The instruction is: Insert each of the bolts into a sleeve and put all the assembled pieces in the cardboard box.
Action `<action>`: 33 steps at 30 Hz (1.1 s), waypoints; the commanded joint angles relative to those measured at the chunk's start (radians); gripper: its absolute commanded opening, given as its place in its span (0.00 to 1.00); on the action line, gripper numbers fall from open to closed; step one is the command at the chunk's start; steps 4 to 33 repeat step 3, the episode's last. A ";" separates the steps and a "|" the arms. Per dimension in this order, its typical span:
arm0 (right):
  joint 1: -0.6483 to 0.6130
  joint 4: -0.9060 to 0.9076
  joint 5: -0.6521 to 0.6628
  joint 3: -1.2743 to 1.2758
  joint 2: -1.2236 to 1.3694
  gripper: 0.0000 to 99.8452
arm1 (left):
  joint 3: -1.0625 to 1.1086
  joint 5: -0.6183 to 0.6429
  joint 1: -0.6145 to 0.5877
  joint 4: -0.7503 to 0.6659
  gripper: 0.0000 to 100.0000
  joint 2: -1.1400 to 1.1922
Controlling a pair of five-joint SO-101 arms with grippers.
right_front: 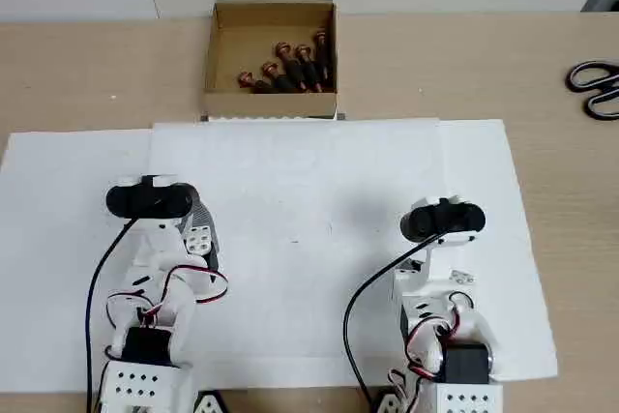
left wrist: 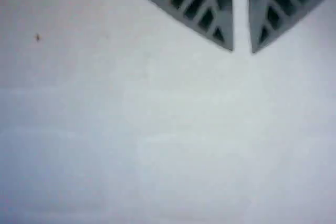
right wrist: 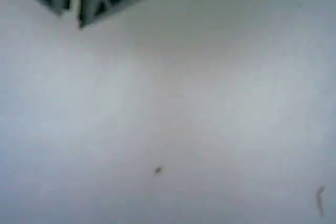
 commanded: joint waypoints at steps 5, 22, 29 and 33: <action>0.007 -0.022 0.011 -0.006 -0.013 0.00 | -0.005 0.000 0.000 -0.023 0.01 -0.008; 0.007 -0.022 0.011 -0.006 -0.013 0.00 | -0.005 0.000 0.000 -0.023 0.01 -0.008; 0.007 -0.022 0.011 -0.006 -0.013 0.00 | -0.005 0.000 0.000 -0.023 0.01 -0.008; 0.007 -0.022 0.011 -0.006 -0.013 0.00 | -0.005 0.000 0.000 -0.023 0.01 -0.008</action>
